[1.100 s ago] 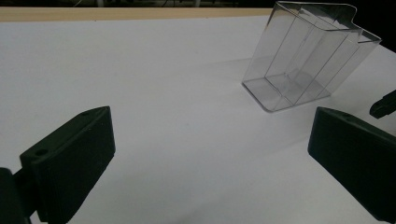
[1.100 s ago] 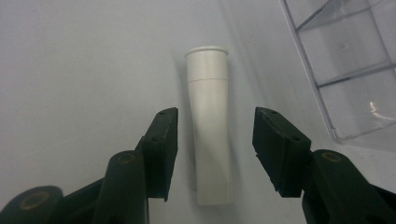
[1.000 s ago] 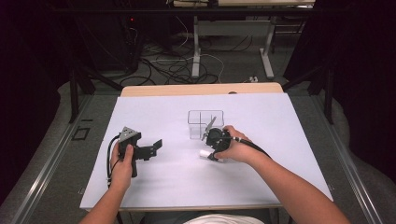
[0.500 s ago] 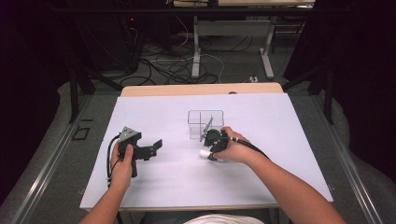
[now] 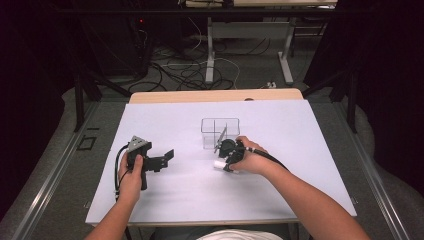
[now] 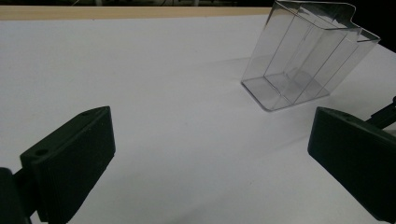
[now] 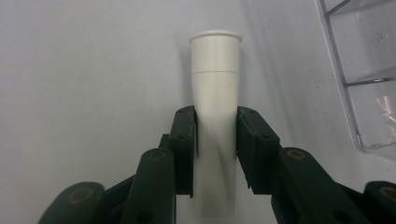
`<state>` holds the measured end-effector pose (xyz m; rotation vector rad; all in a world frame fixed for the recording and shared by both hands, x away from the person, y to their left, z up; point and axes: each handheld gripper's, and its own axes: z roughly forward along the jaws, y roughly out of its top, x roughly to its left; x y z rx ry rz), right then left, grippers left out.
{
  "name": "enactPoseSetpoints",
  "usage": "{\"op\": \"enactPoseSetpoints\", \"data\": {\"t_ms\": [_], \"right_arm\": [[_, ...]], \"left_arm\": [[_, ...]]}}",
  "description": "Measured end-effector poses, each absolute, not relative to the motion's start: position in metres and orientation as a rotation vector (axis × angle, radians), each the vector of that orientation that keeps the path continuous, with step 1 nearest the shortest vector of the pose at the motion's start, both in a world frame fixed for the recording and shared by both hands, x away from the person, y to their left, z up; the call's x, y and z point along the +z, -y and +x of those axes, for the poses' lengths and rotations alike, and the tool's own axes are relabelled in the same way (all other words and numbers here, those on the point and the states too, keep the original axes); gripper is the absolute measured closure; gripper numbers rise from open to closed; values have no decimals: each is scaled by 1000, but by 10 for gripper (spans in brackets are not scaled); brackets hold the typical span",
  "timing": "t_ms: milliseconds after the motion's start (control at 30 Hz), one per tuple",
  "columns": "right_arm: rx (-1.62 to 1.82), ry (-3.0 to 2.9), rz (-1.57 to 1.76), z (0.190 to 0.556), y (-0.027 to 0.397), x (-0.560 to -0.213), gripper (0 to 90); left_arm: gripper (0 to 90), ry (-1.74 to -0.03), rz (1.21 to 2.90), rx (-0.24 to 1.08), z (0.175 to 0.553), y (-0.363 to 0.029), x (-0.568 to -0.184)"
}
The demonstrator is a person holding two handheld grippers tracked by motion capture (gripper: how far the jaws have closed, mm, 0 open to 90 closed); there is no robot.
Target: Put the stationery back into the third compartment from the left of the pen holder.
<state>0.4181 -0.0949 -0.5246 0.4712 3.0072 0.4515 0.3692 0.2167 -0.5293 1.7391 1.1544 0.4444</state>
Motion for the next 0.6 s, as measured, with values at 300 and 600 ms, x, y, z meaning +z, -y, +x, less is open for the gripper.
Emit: {"op": "enactPoseSetpoints", "data": {"t_ms": [300, 600], "right_arm": [[438, -3002, 440, 417, 93, -524, 693], [480, -2980, 472, 416, 97, -519, 693]], "left_arm": [[6, -1154, 1739, 444, 369, -216, -529], [5, -1155, 1740, 444, 369, -216, -530]]}}
